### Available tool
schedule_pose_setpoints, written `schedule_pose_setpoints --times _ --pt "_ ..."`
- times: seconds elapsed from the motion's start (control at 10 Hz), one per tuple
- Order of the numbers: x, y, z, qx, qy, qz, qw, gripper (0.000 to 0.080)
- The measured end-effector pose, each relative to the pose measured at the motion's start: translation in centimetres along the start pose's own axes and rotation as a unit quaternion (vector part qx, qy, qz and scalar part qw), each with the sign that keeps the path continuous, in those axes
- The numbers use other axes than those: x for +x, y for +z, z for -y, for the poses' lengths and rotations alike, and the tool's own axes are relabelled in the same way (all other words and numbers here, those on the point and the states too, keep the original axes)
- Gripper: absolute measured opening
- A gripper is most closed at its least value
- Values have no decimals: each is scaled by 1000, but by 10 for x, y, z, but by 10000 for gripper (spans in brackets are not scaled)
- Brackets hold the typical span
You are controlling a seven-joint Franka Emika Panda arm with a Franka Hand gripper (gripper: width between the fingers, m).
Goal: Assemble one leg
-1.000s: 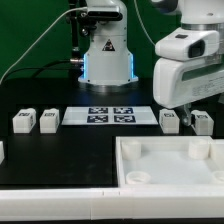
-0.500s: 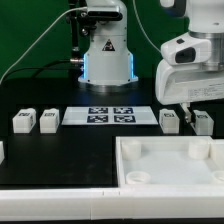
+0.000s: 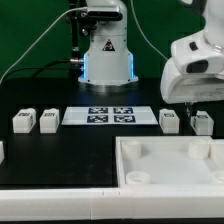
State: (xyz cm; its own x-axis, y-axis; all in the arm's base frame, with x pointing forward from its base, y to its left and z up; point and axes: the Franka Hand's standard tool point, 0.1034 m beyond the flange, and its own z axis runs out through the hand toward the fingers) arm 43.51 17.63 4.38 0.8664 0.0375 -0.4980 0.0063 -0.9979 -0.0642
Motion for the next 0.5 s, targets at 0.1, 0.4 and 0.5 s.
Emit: schedule_pose_setpoints --times 0.1,0.4,0.5 --pt "0 2 1 -1 1 39 999 649" --pt "-6 7 -2 -7 0 163 987 649" --pt "-2 9 -2 -6 0 182 983 649"
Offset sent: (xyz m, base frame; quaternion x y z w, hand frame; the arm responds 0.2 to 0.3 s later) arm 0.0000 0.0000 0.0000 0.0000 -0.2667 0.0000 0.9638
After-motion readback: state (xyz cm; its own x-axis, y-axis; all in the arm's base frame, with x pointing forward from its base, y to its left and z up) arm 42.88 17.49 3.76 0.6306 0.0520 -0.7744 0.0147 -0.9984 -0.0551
